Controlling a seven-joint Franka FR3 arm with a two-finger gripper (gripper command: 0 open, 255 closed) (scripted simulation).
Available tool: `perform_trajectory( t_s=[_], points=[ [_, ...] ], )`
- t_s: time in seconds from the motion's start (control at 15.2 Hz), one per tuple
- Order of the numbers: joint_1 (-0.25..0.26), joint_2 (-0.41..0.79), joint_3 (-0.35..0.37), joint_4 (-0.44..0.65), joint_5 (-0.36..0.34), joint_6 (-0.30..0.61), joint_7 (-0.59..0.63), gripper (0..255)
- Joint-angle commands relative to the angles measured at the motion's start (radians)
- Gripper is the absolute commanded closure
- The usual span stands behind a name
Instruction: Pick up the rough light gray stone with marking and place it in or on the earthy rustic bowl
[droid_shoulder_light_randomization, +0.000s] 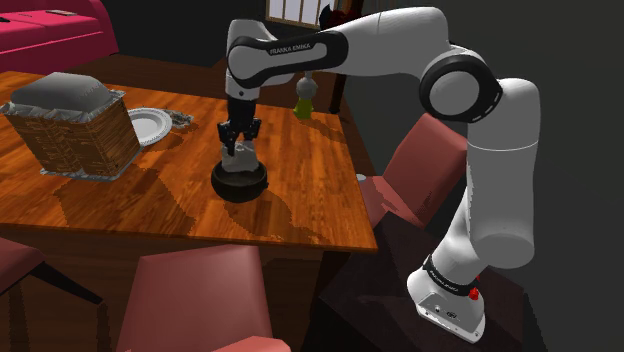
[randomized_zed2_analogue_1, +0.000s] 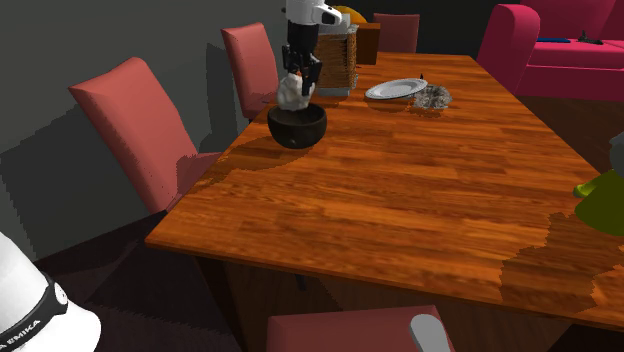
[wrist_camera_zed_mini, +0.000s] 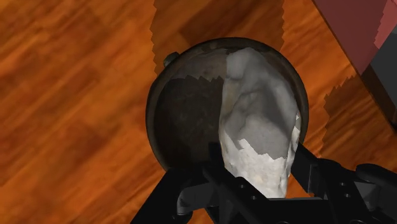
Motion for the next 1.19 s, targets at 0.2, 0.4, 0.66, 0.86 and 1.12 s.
perform_trajectory(
  t_s=[0.2,0.4,0.66,0.86,1.12],
  points=[
    [0.001,0.004,0.0,-0.003,0.0,0.008,0.0,255],
    [0.001,0.004,0.0,-0.003,0.0,0.008,0.0,255],
    [0.001,0.004,0.0,-0.003,0.0,0.008,0.0,0],
    [-0.002,-0.003,-0.001,0.02,-0.001,-0.022,0.001,0],
    [-0.008,-0.014,-0.004,0.097,-0.004,-0.11,0.005,0]
  ],
)
